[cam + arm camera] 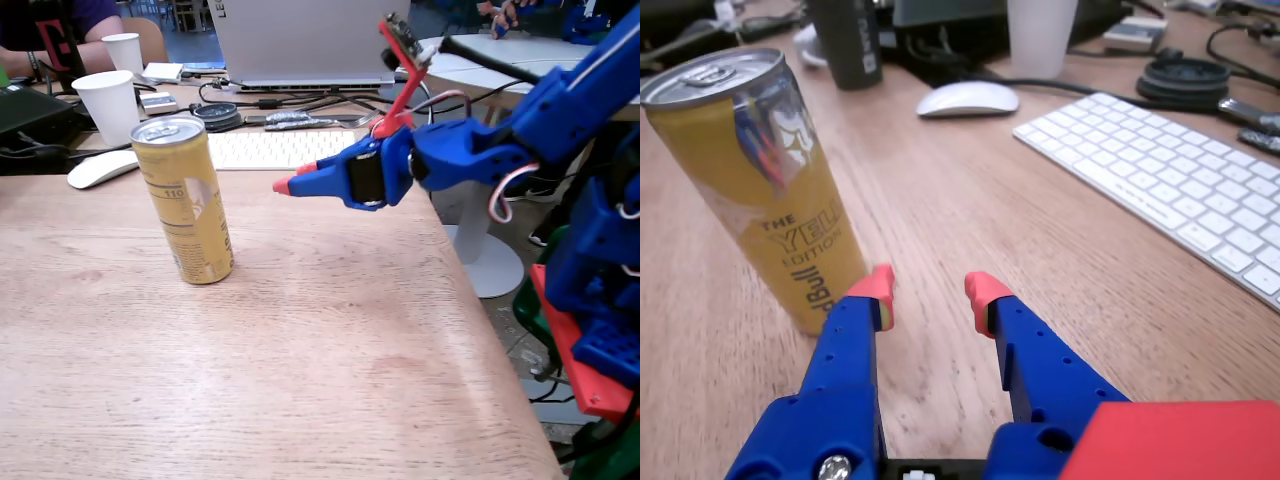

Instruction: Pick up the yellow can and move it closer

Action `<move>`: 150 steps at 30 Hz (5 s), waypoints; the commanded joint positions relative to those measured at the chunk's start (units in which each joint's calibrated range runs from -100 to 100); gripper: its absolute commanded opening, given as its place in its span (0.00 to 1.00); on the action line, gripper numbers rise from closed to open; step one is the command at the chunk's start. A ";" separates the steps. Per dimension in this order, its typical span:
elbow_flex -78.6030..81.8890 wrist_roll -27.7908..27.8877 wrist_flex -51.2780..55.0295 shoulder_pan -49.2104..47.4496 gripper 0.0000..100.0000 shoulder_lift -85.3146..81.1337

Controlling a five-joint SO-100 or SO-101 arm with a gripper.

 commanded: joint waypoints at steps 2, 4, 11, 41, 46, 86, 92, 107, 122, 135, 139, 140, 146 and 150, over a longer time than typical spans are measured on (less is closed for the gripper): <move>-2.27 0.20 -22.65 -4.52 0.16 13.51; -2.27 0.20 -25.27 -7.73 0.16 15.57; -2.37 -0.24 -25.35 -12.64 0.29 15.74; -22.47 0.24 -24.70 -2.32 0.61 28.01; -30.87 0.34 -24.78 -2.66 0.61 34.01; -65.70 0.34 -20.76 -12.64 0.32 55.62; -65.70 0.34 -20.76 -12.64 0.22 55.71; -65.70 0.34 -20.84 -12.64 0.11 55.71; -43.80 0.29 -13.29 -19.91 0.11 26.63; -36.34 -0.34 37.62 -19.91 0.12 -18.30; -34.55 -0.34 45.17 -19.91 0.12 -24.74; -31.15 -0.34 46.81 -19.91 0.12 -28.51; -11.80 -0.05 48.13 -19.74 0.12 -51.24; 5.19 0.20 48.21 -18.90 0.12 -69.08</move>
